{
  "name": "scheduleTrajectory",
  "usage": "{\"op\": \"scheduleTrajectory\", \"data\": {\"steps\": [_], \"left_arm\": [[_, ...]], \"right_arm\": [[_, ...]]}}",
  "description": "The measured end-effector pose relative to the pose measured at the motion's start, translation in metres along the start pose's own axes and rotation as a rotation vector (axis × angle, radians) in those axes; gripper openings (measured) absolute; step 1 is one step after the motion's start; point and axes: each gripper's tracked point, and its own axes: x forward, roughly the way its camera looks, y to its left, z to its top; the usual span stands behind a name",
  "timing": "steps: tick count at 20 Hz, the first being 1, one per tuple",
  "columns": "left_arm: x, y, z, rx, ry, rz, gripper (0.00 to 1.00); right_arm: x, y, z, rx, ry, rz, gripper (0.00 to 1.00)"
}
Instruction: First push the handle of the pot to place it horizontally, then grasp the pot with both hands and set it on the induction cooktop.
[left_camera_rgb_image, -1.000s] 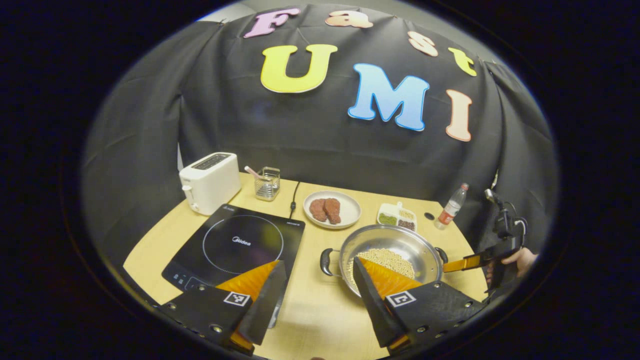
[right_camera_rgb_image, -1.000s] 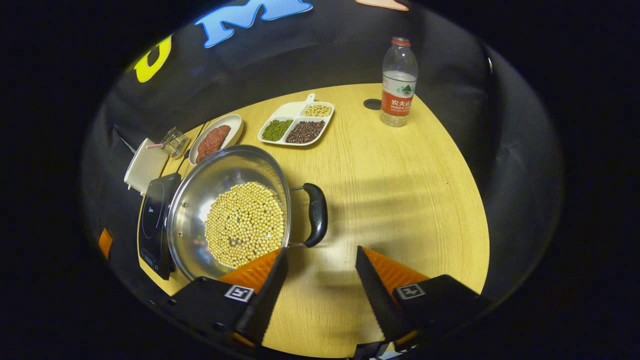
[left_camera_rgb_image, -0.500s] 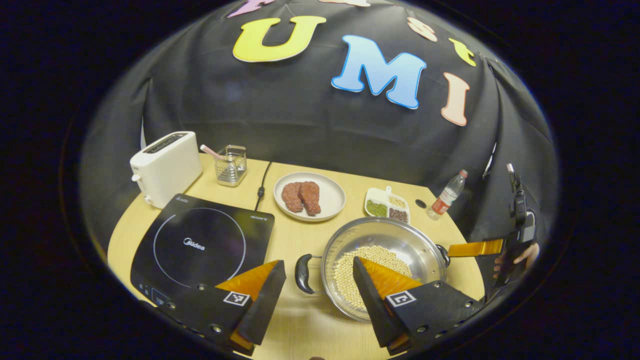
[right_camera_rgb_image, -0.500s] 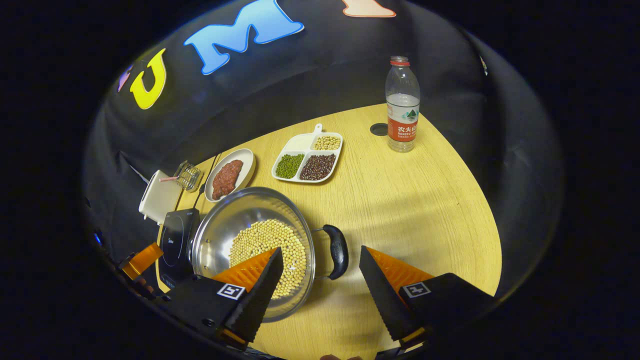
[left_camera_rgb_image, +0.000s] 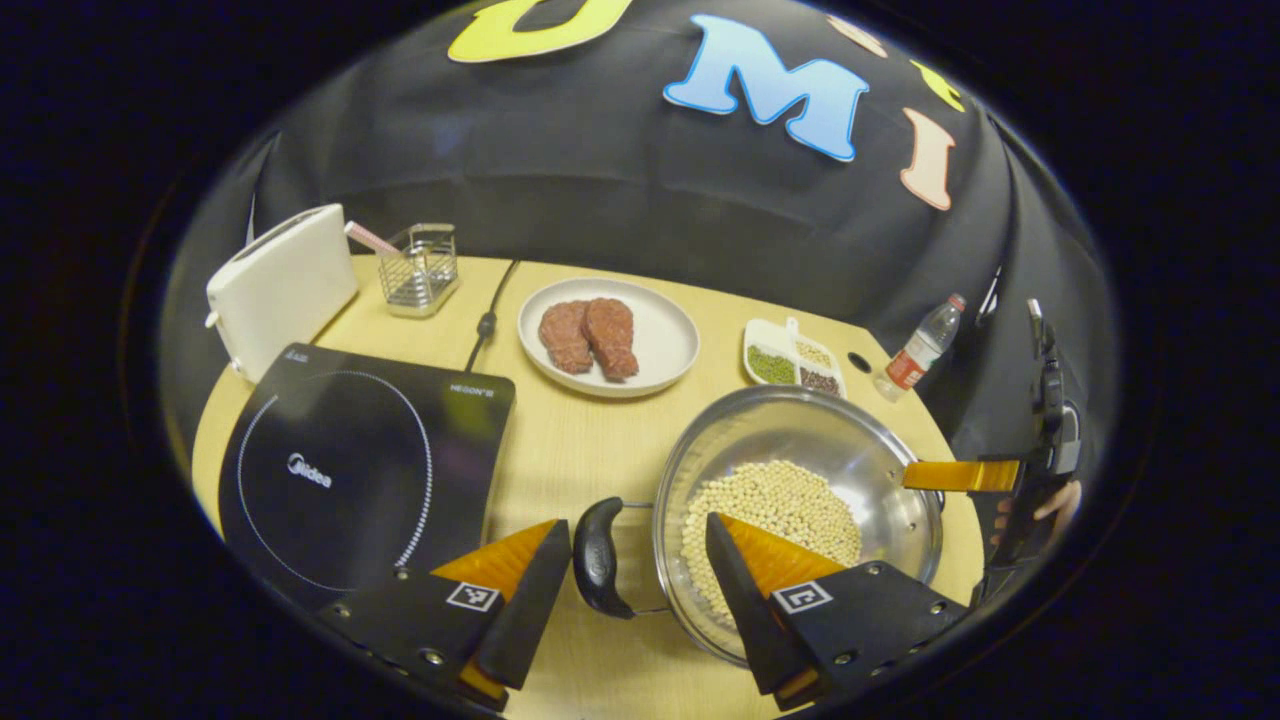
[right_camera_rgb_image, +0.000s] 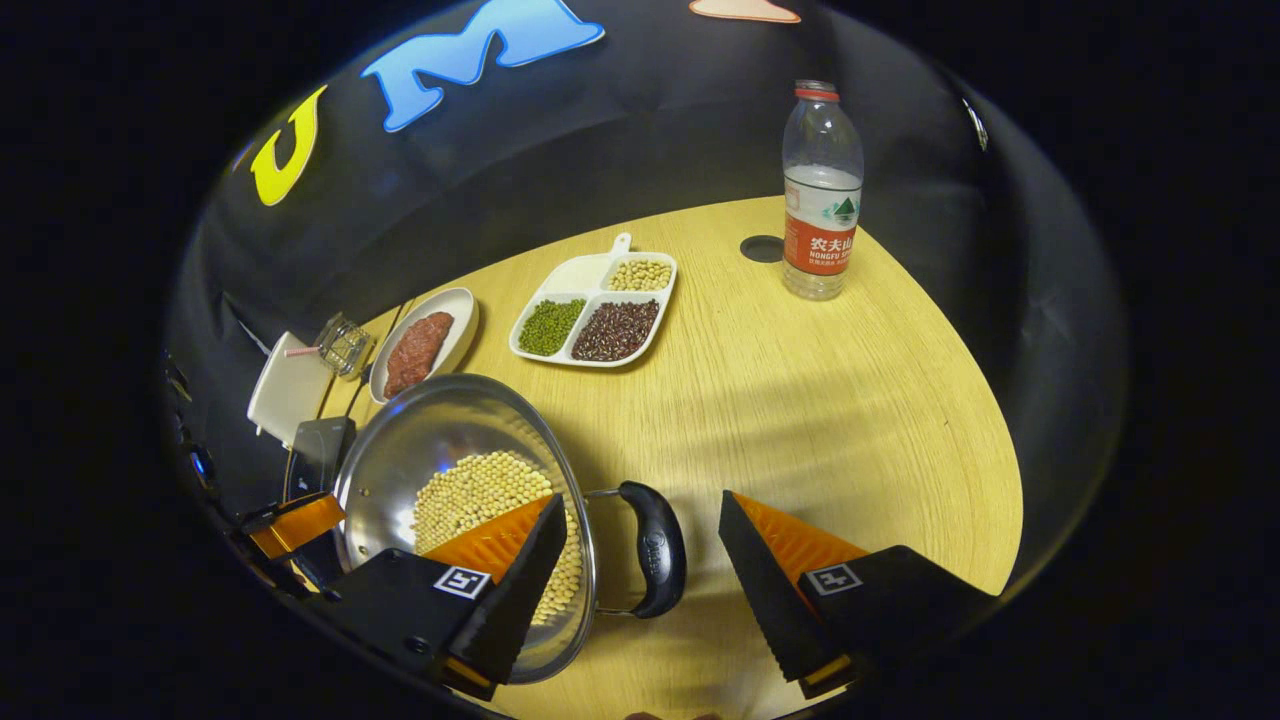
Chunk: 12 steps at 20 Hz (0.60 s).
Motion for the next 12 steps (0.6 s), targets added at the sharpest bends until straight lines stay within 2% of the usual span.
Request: {"op": "scheduleTrajectory", "data": {"steps": [1, 7, 10, 11, 12], "left_arm": [[0.004, 0.001, -0.002, 0.003, 0.004, -0.004, 0.81], [0.029, 0.003, -0.009, 0.066, 0.039, -0.024, 0.83], [0.041, 0.009, -0.016, 0.091, 0.069, -0.019, 0.84], [0.043, 0.007, -0.014, 0.094, 0.068, -0.032, 0.80], [0.044, 0.004, -0.015, 0.091, 0.064, -0.046, 0.83]], "right_arm": [[0.003, 0.003, -0.003, -0.009, 0.001, -0.002, 0.98], [0.022, 0.011, -0.021, -0.055, 0.035, -0.015, 0.98], [0.028, 0.009, -0.029, -0.048, 0.050, -0.023, 0.94], [0.029, 0.007, -0.030, -0.046, 0.048, -0.025, 0.84], [0.030, 0.006, -0.028, -0.044, 0.043, -0.028, 0.86]]}}
